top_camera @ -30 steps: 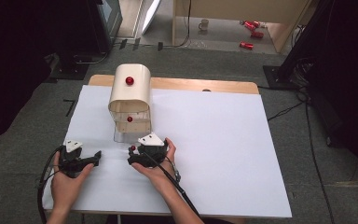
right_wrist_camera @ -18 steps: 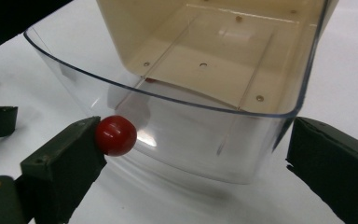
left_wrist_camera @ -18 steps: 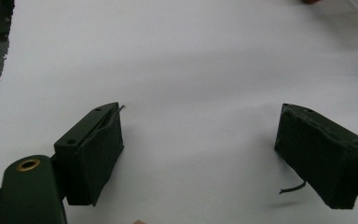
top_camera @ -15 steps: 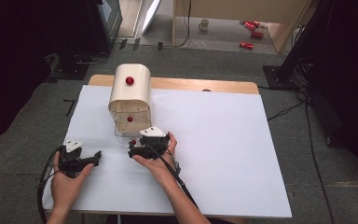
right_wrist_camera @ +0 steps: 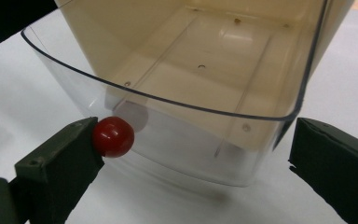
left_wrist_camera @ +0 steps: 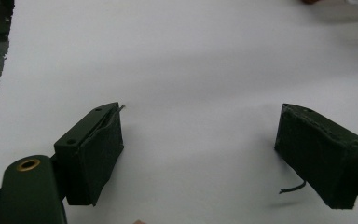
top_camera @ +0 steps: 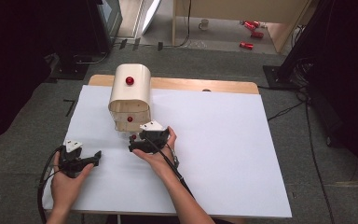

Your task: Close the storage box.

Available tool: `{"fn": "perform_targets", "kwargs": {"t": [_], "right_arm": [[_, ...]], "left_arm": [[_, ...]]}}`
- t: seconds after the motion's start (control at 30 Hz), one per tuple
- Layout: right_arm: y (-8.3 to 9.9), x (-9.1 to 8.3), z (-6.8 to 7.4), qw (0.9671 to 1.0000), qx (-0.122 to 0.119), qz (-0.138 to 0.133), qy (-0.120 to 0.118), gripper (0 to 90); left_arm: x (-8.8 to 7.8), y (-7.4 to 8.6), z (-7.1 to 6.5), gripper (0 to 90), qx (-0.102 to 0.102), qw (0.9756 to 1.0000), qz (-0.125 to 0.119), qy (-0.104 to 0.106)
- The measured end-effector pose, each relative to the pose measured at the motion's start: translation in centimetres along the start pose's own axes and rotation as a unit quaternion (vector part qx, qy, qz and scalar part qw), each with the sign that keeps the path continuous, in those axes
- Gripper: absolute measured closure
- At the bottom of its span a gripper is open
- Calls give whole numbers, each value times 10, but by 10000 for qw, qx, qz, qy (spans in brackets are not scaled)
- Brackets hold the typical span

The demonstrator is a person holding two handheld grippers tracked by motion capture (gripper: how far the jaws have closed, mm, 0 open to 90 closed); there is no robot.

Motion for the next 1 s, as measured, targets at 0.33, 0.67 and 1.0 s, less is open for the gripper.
{"fn": "perform_targets", "kwargs": {"t": [0.33,0.67,1.0], "right_arm": [[-6,6,-5,10000,61,29,-20,30],[-9,10,-7,9999,144,25,-86,69],[-12,13,-9,9997,193,68,-141,68]], "left_arm": [[0,0,0,149,1,10000,0,2],[0,0,0,149,-1,10000,-3,1],[0,0,0,149,-1,10000,-1,5]]}}
Point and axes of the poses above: each handheld gripper's, and its own axes: x roughly forward along the jaws, y roughly out of its underside, z roughly to its left, the point moved 4 cm from there along x, roughly forward along the jaws, and after that the axes turned 4 degrees about z, right-handed, at the moved point
